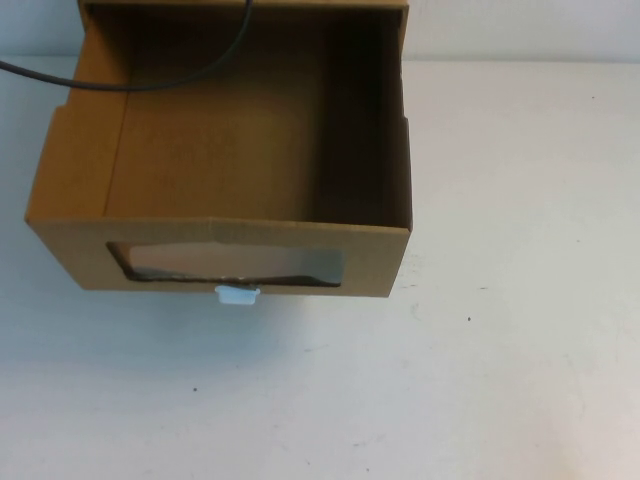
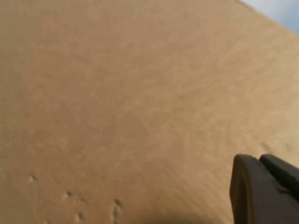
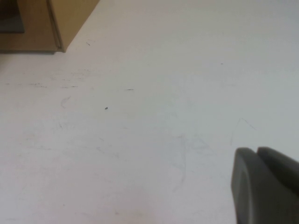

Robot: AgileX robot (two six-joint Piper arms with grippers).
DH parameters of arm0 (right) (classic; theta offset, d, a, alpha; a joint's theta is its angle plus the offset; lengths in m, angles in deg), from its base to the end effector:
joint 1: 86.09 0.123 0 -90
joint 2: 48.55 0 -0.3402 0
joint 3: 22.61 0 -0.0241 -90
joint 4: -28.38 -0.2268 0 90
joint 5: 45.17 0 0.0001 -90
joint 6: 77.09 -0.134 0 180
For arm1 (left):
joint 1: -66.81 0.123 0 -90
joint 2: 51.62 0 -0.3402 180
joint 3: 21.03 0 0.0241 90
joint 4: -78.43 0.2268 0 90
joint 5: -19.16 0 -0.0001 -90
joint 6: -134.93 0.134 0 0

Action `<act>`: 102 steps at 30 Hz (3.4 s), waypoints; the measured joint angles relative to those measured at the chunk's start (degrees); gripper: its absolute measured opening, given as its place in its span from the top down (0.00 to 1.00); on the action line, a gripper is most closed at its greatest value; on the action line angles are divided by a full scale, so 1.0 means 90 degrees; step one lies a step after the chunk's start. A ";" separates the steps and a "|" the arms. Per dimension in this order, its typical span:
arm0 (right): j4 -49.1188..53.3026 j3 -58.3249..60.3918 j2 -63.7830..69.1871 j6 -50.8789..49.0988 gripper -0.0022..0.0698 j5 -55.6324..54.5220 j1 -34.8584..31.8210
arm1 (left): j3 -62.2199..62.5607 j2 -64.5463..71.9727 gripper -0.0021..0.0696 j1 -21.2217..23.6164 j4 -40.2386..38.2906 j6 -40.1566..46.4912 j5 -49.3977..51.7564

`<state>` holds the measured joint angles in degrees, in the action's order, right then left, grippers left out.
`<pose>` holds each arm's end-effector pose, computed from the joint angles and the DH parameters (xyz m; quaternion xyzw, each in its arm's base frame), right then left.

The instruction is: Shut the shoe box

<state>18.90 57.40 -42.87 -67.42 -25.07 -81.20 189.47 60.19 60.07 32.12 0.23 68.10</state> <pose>0.0140 0.0088 0.1618 -0.0563 0.7941 0.0443 0.6036 0.4328 -0.1248 0.4412 0.2674 0.7977 -0.2288 0.4898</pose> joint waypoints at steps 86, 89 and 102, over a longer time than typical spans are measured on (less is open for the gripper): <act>0.0506 -0.8950 1.0497 -0.1571 0.99 0.0056 0.5157 | 0.0789 0.0697 0.98 -0.0010 0.0265 -0.0573 0.0577; 0.0547 -0.9075 1.0497 -0.1571 0.99 0.0068 0.5063 | 0.0789 0.0697 0.98 -0.0010 0.0265 -0.0573 0.0577; 0.0557 -0.9816 1.0981 -0.1581 0.99 -0.0195 0.4386 | 0.0795 0.0697 0.98 -0.0010 0.0265 -0.0573 0.0622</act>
<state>23.91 -30.95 55.96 -81.65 -26.83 -41.73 196.63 66.47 59.99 34.50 -4.93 73.69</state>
